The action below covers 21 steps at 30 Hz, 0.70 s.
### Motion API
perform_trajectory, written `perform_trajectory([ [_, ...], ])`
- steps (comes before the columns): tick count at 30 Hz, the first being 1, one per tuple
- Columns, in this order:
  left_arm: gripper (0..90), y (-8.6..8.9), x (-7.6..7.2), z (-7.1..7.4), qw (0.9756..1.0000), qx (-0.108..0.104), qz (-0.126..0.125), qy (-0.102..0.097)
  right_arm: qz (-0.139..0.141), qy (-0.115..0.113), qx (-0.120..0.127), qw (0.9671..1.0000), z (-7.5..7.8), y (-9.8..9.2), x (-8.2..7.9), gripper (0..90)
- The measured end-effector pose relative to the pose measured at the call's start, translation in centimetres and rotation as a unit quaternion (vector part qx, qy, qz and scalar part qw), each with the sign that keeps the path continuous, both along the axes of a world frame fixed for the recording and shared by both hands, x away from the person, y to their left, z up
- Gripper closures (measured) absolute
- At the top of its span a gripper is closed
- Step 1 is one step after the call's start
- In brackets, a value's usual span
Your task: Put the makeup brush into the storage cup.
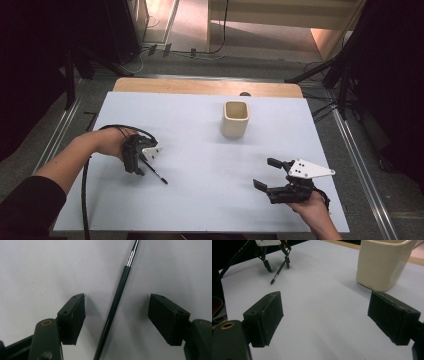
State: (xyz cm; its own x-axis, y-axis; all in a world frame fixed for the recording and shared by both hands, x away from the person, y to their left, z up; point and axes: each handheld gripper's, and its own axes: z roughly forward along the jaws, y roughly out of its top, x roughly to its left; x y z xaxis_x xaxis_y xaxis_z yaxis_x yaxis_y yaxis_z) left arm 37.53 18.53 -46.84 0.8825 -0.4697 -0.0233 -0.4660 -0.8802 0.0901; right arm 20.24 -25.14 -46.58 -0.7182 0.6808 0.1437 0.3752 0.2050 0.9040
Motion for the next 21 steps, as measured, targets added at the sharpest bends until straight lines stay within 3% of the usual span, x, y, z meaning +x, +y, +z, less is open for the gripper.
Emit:
perform_trajectory([
  [8,34.9,-0.05,-0.11,0.05,1.0,0.002,0.0,-0.009,0.001,-0.002,-0.003,1.0,-0.01,0.04,0.0,13.8],
  [11,47.0,-0.1,-0.1,0.34,0.9999,0.007,0.0,-0.011,0.0,-0.002,-0.003,1.0,0.01,0.03,-0.01,13.8],
  [13,56.8,-0.04,-0.16,0.4,0.9998,0.008,-0.013,-0.014,0.0,-0.001,-0.003,1.0,0.0,0.03,0.0,13.8],
  [20,72.1,0.08,-0.28,0.45,0.9997,0.009,-0.017,-0.012,0.0,0.0,-0.003,1.0,-0.01,0.05,-0.02,13.8],
  [21,74.7,0.09,-0.24,0.48,0.9999,0.011,-0.002,-0.009,0.001,-0.001,-0.002,1.0,-0.01,0.06,-0.01,13.8],
])
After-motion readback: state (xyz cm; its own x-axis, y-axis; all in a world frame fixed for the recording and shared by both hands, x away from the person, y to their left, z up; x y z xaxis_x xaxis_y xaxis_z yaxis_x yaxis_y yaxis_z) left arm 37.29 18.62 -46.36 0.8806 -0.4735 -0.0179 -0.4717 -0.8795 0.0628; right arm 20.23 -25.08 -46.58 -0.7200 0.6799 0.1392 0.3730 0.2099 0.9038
